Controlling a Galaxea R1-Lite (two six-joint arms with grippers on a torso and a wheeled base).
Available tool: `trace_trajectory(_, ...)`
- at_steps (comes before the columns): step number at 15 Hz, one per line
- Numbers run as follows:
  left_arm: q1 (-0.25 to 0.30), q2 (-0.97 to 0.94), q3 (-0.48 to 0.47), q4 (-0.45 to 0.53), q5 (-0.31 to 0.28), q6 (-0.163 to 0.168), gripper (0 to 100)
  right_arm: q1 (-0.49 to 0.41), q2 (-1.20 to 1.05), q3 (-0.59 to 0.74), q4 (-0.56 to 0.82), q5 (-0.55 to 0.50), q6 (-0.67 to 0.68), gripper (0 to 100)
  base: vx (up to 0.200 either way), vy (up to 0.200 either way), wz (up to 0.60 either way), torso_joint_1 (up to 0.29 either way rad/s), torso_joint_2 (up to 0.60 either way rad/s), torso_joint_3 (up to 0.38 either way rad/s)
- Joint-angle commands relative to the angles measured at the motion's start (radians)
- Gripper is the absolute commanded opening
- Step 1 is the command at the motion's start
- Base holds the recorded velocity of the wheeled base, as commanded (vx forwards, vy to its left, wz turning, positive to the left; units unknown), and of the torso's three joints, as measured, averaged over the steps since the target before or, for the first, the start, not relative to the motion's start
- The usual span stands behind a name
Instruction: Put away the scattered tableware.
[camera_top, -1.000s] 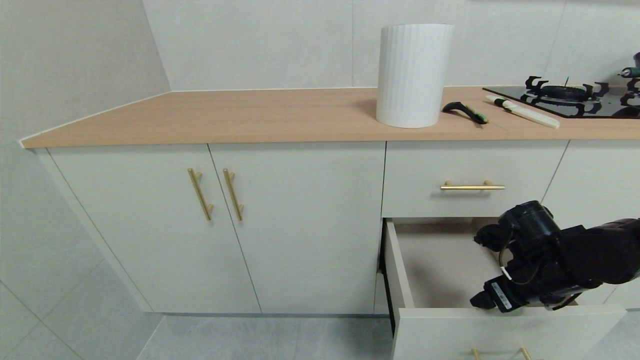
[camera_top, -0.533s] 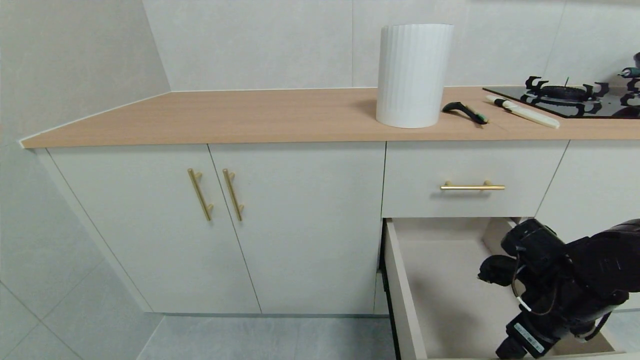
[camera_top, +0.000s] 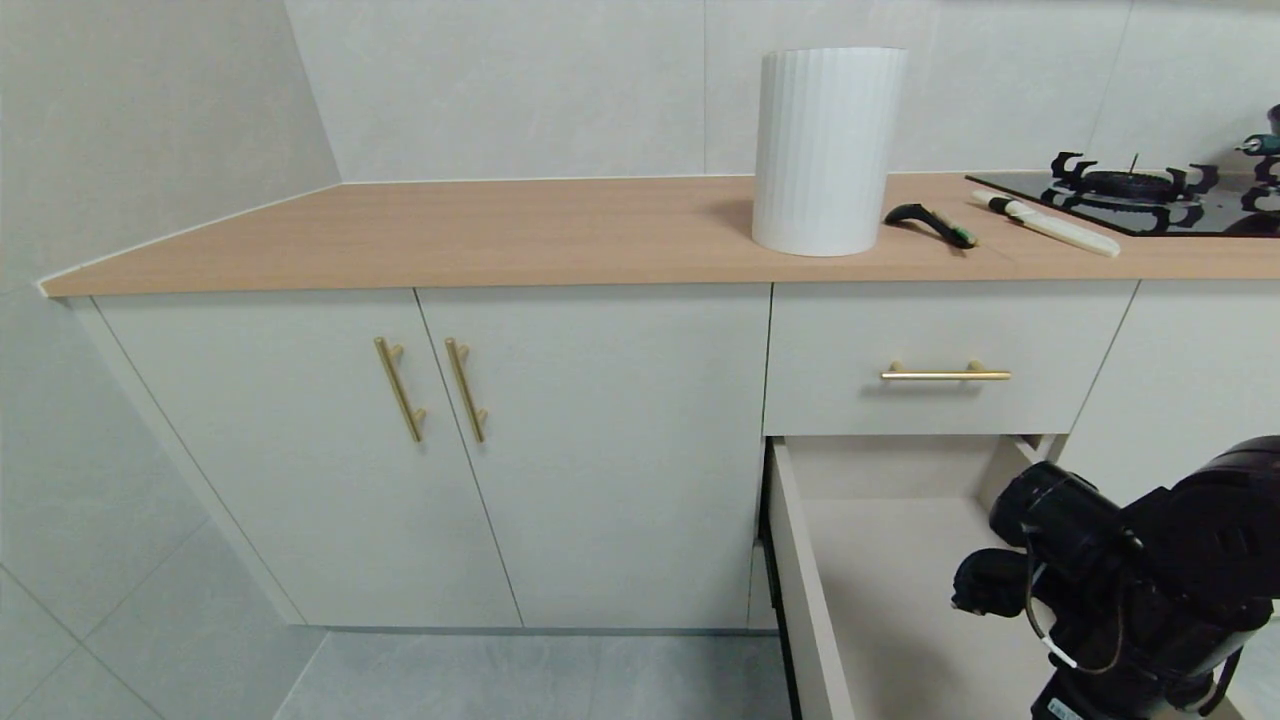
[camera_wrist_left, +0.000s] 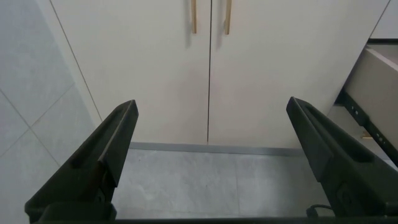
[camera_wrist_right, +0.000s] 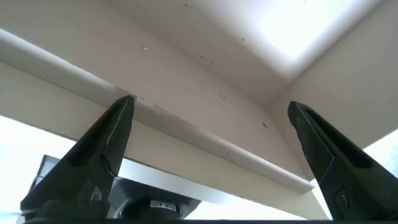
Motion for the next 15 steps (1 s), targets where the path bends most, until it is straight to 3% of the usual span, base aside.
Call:
trace_trajectory(1,0.0,0.0,0.0,0.0,0.001,0.0,100,-0.017,-0.01,-0.068,-0.011,0.001,0.066,100,0.0,0.0,0.0,0.0,0.0,0.0)
trace_trajectory(3,0.0,0.0,0.0,0.0,0.001,-0.001,100,-0.028,-0.022,-0.135,-0.015,0.009,0.193,100,0.0,0.0,0.0,0.0,0.0,0.0)
trace_trajectory(4,0.0,0.0,0.0,-0.001,0.001,-0.001,100,-0.064,-0.05,-0.195,-0.049,0.086,0.282,100,0.0,0.0,0.0,0.0,0.0,0.0)
trace_trajectory(7,0.0,0.0,0.0,0.0,0.001,0.0,100,-0.152,-0.117,-0.201,-0.178,0.205,0.296,100,0.0,0.0,0.0,0.0,0.0,0.0)
trace_trajectory(15,0.0,0.0,0.0,-0.001,0.001,0.0,100,-0.189,-0.162,-0.197,-0.233,0.202,0.296,100,0.0,0.0,0.0,0.021,-0.09,-0.061)
